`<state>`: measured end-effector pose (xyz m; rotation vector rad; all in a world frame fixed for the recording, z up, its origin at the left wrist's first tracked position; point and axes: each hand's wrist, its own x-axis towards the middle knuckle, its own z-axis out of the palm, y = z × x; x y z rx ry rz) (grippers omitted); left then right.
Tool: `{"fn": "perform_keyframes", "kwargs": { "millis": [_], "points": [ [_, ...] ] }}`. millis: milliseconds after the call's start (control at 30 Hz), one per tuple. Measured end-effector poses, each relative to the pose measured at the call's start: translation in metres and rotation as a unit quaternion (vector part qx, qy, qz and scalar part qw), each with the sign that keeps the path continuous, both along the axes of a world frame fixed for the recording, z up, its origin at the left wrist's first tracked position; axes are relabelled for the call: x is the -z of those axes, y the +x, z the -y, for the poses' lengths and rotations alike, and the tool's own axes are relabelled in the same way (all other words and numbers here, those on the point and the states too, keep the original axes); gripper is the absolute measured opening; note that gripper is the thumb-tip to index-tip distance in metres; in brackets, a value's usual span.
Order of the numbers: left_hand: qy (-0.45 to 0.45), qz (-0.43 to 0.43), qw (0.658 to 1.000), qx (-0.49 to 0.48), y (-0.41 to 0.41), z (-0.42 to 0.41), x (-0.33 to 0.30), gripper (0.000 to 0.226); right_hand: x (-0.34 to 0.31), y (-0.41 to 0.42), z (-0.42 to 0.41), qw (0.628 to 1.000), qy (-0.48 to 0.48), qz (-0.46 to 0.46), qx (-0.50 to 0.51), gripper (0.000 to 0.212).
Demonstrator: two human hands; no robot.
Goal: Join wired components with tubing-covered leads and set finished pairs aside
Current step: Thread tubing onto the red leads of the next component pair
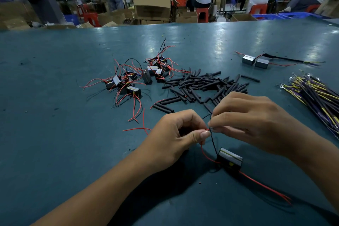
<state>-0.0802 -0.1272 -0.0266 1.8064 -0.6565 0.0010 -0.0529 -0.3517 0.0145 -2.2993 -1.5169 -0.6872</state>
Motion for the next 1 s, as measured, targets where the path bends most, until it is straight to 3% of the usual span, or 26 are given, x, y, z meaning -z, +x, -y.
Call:
{"fn": "perform_keyframes", "kwargs": {
  "millis": [233,467,533,667,700,733,767,833,867,1000],
  "points": [
    [0.013,0.022,1.0,-0.005,-0.001,0.001,-0.002,0.008,0.001,0.0,-0.002,0.999,0.015,-0.035,0.003,0.013],
    [0.046,0.077,0.995,-0.032,-0.004,0.002,-0.004,0.007,0.0,-0.009,-0.007,0.979,0.065,-0.186,0.045,0.007],
    [0.049,0.088,0.994,-0.042,-0.004,0.002,-0.005,0.008,0.003,-0.01,-0.012,0.946,0.115,-0.293,0.081,0.01],
    [0.063,0.1,0.992,-0.047,-0.005,0.003,-0.006,0.007,0.007,-0.009,-0.018,0.785,0.212,-0.574,0.099,0.02],
    [0.063,0.097,0.992,-0.046,-0.005,0.003,-0.006,0.007,0.007,-0.009,-0.017,0.772,0.21,-0.593,0.093,0.019],
    [0.061,0.09,0.993,-0.044,-0.005,0.002,-0.007,0.007,0.006,-0.009,-0.014,0.794,0.204,-0.567,0.081,0.015],
    [0.059,0.081,0.994,-0.042,-0.006,0.002,-0.007,0.007,0.004,-0.009,-0.011,0.844,0.19,-0.497,0.075,0.008],
    [0.063,0.069,0.995,-0.039,-0.006,0.001,-0.008,0.007,0.0,-0.006,-0.004,0.944,0.132,-0.292,0.077,0.007],
    [0.065,0.066,0.995,-0.036,-0.006,0.001,-0.008,0.007,-0.001,-0.005,-0.001,0.97,0.103,-0.212,0.059,0.01],
    [0.061,0.054,0.996,-0.025,-0.006,0.001,-0.008,0.008,-0.001,-0.003,0.0,0.993,0.037,-0.103,0.034,0.009]
  ]
}}
